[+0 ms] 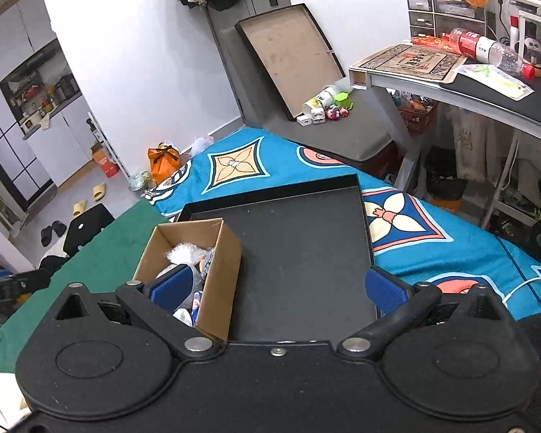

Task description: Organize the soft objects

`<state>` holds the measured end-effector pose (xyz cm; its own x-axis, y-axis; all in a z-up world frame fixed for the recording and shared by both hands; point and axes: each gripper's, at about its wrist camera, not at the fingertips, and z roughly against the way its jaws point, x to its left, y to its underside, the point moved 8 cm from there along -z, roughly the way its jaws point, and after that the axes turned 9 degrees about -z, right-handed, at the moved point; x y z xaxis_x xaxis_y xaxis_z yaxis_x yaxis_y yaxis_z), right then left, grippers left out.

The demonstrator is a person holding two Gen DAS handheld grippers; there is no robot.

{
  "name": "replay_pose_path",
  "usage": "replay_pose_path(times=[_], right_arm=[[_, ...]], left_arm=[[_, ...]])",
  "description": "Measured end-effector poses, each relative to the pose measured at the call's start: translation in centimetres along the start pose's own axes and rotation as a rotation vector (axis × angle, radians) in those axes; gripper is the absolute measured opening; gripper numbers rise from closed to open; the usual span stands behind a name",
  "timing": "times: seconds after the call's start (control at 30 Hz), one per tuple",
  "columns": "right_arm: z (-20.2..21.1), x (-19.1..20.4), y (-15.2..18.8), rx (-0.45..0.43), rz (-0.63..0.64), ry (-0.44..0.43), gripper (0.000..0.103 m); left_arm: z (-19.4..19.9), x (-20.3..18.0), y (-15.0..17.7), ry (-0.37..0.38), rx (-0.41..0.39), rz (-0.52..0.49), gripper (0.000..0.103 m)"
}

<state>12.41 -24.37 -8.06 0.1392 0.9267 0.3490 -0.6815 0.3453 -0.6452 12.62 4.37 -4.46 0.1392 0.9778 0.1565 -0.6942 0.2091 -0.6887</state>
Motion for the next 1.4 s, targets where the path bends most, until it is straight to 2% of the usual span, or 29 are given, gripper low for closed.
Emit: replay_pose_path(times=[0.83, 1.4], right_arm=[[4.9, 1.3, 2.1, -0.026, 0.073, -0.026, 0.103], [7.3, 1.1, 3.1, -0.06, 0.075, -0.023, 0.103]], left_arm=[[5.6, -0.3, 1.5, -0.007, -0.06, 0.015, 0.1], [8.9, -1.3, 2.4, -0.006, -0.111, -0.006, 0.1]])
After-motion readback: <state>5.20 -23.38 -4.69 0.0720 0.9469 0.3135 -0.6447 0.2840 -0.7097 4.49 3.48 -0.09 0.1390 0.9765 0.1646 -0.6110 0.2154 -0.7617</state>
